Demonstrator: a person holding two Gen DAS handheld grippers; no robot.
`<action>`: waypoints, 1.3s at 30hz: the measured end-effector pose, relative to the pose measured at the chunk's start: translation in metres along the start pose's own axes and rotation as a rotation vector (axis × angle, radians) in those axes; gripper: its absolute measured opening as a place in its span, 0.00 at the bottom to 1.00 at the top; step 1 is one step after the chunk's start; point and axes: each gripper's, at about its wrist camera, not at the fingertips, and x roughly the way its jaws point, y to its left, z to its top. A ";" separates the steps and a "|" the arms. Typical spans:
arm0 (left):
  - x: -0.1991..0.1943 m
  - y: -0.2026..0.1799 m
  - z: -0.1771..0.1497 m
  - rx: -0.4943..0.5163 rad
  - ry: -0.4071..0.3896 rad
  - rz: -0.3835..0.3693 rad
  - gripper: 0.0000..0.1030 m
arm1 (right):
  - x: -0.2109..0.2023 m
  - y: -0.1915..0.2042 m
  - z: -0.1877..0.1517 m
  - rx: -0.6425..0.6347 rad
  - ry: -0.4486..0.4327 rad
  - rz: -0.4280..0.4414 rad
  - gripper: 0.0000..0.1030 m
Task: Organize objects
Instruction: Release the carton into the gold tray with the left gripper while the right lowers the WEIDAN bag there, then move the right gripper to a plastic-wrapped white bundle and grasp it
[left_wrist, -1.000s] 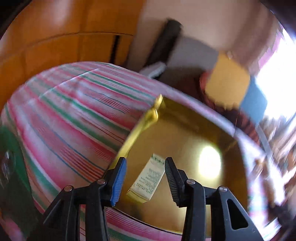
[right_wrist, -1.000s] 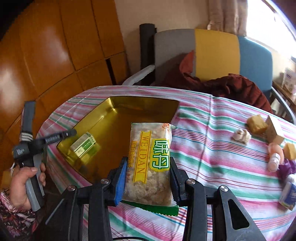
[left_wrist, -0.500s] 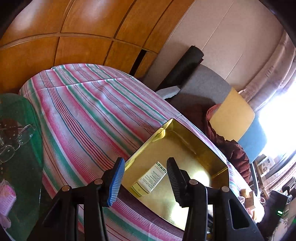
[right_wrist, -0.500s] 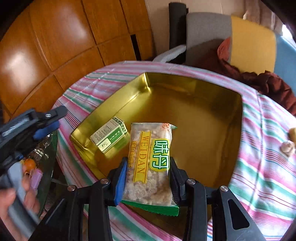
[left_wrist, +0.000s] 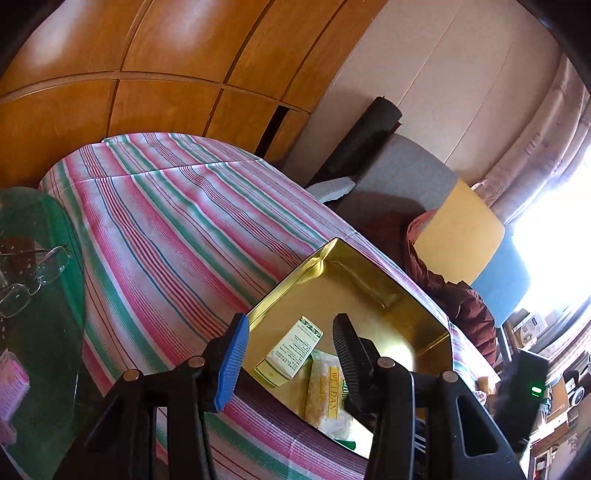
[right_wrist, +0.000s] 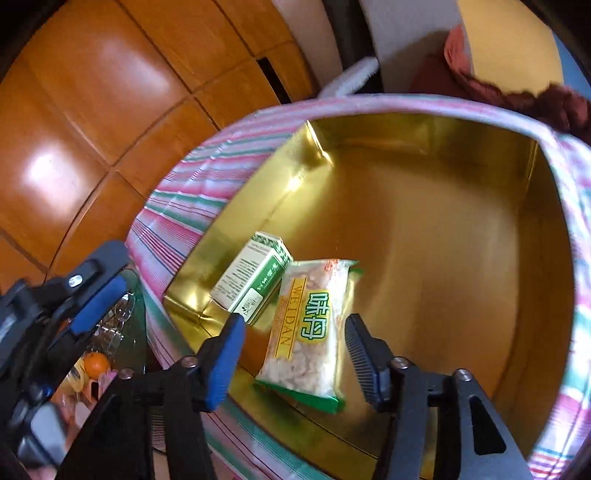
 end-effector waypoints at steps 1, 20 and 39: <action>0.001 -0.001 -0.001 0.000 0.004 -0.001 0.46 | -0.005 0.001 -0.001 -0.014 -0.014 -0.005 0.57; 0.010 -0.081 -0.058 0.287 0.139 -0.203 0.46 | -0.136 -0.063 -0.022 -0.013 -0.261 -0.269 0.70; -0.011 -0.167 -0.132 0.551 0.274 -0.428 0.46 | -0.247 -0.250 -0.125 0.377 -0.307 -0.687 0.73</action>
